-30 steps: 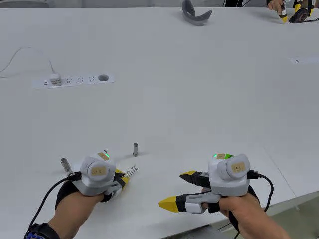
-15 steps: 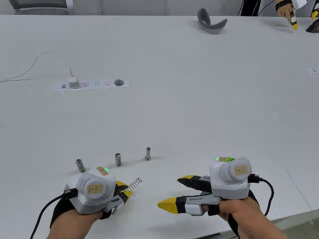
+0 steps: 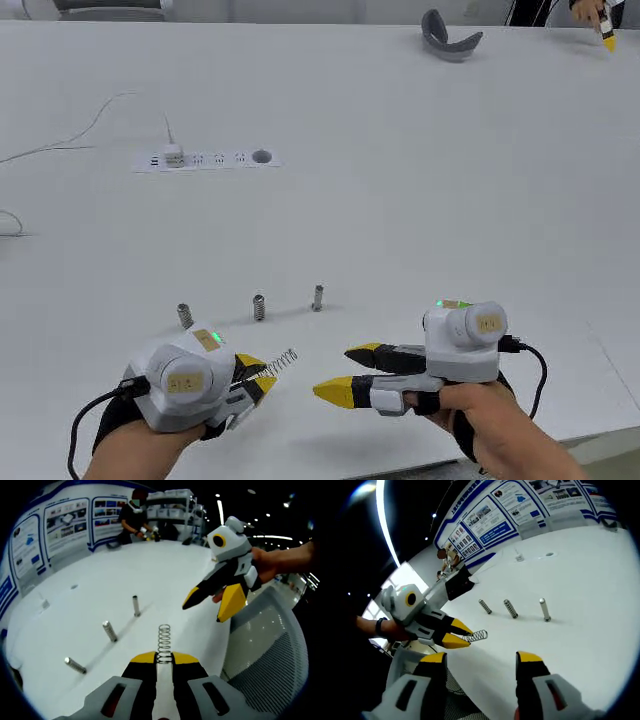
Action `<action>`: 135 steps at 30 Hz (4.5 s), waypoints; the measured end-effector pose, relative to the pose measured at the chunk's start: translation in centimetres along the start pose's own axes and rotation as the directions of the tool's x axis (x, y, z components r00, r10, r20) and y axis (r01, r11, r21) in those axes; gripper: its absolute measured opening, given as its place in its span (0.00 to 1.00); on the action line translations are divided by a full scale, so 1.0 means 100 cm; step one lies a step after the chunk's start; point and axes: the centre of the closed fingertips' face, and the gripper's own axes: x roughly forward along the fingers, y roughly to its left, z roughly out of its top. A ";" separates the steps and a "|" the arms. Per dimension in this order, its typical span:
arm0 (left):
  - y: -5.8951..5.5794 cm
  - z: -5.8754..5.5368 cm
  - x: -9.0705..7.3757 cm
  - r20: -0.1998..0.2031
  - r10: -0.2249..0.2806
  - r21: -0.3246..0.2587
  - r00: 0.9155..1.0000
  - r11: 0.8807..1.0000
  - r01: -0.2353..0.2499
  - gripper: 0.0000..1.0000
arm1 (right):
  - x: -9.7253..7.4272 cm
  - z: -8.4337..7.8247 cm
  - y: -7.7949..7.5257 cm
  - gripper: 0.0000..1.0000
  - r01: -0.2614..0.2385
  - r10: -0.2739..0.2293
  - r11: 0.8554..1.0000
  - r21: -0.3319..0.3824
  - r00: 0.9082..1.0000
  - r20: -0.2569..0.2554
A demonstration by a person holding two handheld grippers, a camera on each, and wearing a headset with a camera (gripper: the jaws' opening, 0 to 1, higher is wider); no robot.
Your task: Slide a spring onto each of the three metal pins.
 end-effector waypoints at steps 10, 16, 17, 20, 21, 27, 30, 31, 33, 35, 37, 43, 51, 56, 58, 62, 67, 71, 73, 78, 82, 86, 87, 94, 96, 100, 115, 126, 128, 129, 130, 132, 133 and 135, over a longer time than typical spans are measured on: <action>-0.013 0.005 -0.014 0.016 -0.023 0.036 1.000 0.999 0.022 0.11 | 0.019 0.009 0.020 0.44 -0.094 0.094 0.995 0.031 0.996 0.006; -0.014 0.009 -0.019 0.029 -0.028 0.037 0.999 0.999 0.027 0.11 | 0.027 0.014 0.030 0.36 -0.142 0.142 0.988 0.056 0.990 0.014; -0.015 0.009 -0.020 0.031 -0.030 0.040 0.999 0.999 0.028 0.11 | 0.028 0.015 0.031 0.34 -0.150 0.150 0.987 0.060 0.989 0.017; -0.018 0.012 -0.022 0.037 -0.035 0.042 0.999 0.999 0.033 0.11 | 0.031 0.016 0.033 0.32 -0.161 0.160 0.984 0.071 0.987 0.019; -0.019 0.013 -0.022 0.038 -0.036 0.044 0.999 0.998 0.034 0.11 | 0.032 0.016 0.034 0.32 -0.165 0.164 0.983 0.075 0.986 0.019; -0.024 0.016 -0.022 0.044 -0.049 0.057 0.998 0.997 0.046 0.11 | 0.034 0.016 0.038 0.28 -0.188 0.187 0.977 0.097 0.982 0.016; -0.024 0.017 -0.021 0.045 -0.053 0.061 0.998 0.997 0.051 0.11 | 0.034 0.015 0.038 0.26 -0.191 0.191 0.976 0.104 0.982 0.011; -0.024 0.017 -0.021 0.045 -0.054 0.062 0.998 0.997 0.051 0.11 | 0.034 0.015 0.038 0.26 -0.191 0.191 0.976 0.107 0.982 0.012; -0.025 0.018 -0.021 0.044 -0.056 0.064 0.997 0.997 0.053 0.10 | 0.032 0.016 0.038 0.23 -0.196 0.195 0.974 0.115 0.981 0.019; -0.025 0.018 -0.020 0.044 -0.059 0.065 0.997 0.996 0.056 0.10 | 0.030 0.019 0.038 0.20 -0.205 0.202 0.971 0.126 0.979 0.031; -0.026 0.018 -0.020 0.045 -0.061 0.068 0.997 0.996 0.058 0.10 | 0.029 0.020 0.038 0.18 -0.209 0.207 0.969 0.129 0.978 0.033; -0.027 0.019 -0.020 0.044 -0.069 0.071 0.997 0.995 0.066 0.10 | 0.027 0.022 0.043 0.13 -0.222 0.220 0.967 0.123 0.975 0.030; -0.023 0.026 -0.021 0.058 -0.084 0.068 0.995 0.994 0.080 0.10 | 0.024 0.030 0.048 0.12 -0.231 0.232 0.970 0.078 0.973 -0.009; -0.021 0.035 -0.024 0.080 -0.104 0.076 0.991 0.992 0.098 0.10 | 0.021 0.038 0.053 0.12 -0.234 0.229 0.971 -0.048 0.968 -0.101; -0.020 0.039 -0.025 0.090 -0.113 0.076 0.990 0.991 0.106 0.10 | 0.020 0.042 0.055 0.12 -0.238 0.221 0.965 -0.107 0.964 -0.146; -0.017 0.045 -0.027 0.106 -0.121 0.086 0.987 0.990 0.112 0.10 | 0.022 0.048 0.060 0.12 -0.255 0.209 0.945 -0.203 0.952 -0.224; -0.011 0.051 -0.034 0.127 -0.122 0.087 0.984 0.990 0.112 0.10 | 0.025 0.056 0.067 0.12 -0.289 0.199 0.908 -0.305 0.935 -0.294; -0.007 0.053 -0.040 0.140 -0.127 0.085 0.982 0.990 0.116 0.10 | 0.028 0.060 0.072 0.12 -0.318 0.185 0.873 -0.370 0.918 -0.351; -0.005 0.054 -0.043 0.147 -0.129 0.086 0.981 0.989 0.117 0.10 | 0.030 0.061 0.075 0.12 -0.335 0.177 0.854 -0.399 0.907 -0.382; -0.003 0.055 -0.049 0.162 -0.141 0.083 0.977 0.988 0.129 0.10 | 0.034 0.064 0.084 0.12 -0.376 0.150 0.796 -0.474 0.882 -0.447; 0.000 0.056 -0.054 0.170 -0.147 0.087 0.975 0.987 0.133 0.10 | 0.037 0.065 0.090 0.12 -0.406 0.114 0.738 -0.539 0.862 -0.493; 0.001 0.057 -0.057 0.180 -0.148 0.083 0.972 0.987 0.135 0.10 | 0.040 0.067 0.095 0.12 -0.426 0.096 0.701 -0.572 0.851 -0.516; 0.002 0.058 -0.058 0.183 -0.150 0.083 0.972 0.987 0.137 0.10 | 0.041 0.067 0.096 0.12 -0.432 0.090 0.690 -0.581 0.847 -0.523; 0.001 0.059 -0.061 0.195 -0.159 0.084 0.968 0.986 0.145 0.10 | 0.044 0.066 0.100 0.13 -0.467 0.073 0.641 -0.609 0.827 -0.557; 0.001 0.059 -0.062 0.196 -0.162 0.086 0.967 0.985 0.148 0.10 | 0.044 0.065 0.100 0.13 -0.477 0.067 0.627 -0.616 0.821 -0.567; 0.001 0.059 -0.063 0.198 -0.165 0.088 0.966 0.985 0.150 0.10 | 0.044 0.061 0.098 0.13 -0.494 0.052 0.607 -0.622 0.806 -0.590; 0.001 0.056 -0.064 0.173 -0.170 0.118 0.970 0.981 0.151 0.10 | 0.047 0.060 0.100 0.13 -0.523 0.034 0.575 -0.629 0.784 -0.620; -0.002 0.053 -0.061 0.147 -0.179 0.133 0.973 0.978 0.160 0.10 | 0.046 0.054 0.097 0.13 -0.529 0.018 0.577 -0.622 0.770 -0.638; -0.002 0.052 -0.060 0.146 -0.178 0.128 0.973 0.979 0.160 0.10 | 0.046 0.053 0.097 0.13 -0.530 0.017 0.577 -0.621 0.768 -0.640; -0.002 0.051 -0.060 0.148 -0.176 0.124 0.973 0.980 0.158 0.10 | 0.046 0.052 0.096 0.13 -0.529 0.014 0.579 -0.620 0.768 -0.641; -0.002 0.051 -0.060 0.150 -0.173 0.121 0.973 0.980 0.156 0.10 | 0.046 0.052 0.095 0.13 -0.526 0.012 0.580 -0.622 0.769 -0.639; -0.001 0.050 -0.060 0.163 -0.172 0.105 0.972 0.982 0.157 0.10 | 0.046 0.052 0.094 0.13 -0.519 0.009 0.584 -0.625 0.774 -0.634; 0.000 0.049 -0.060 0.169 -0.169 0.098 0.971 0.983 0.154 0.11 | 0.046 0.052 0.093 0.13 -0.515 0.010 0.587 -0.625 0.777 -0.630; 0.002 0.048 -0.061 0.179 -0.158 0.080 0.971 0.986 0.145 0.11 | 0.045 0.051 0.090 0.13 -0.504 0.007 0.595 -0.627 0.783 -0.622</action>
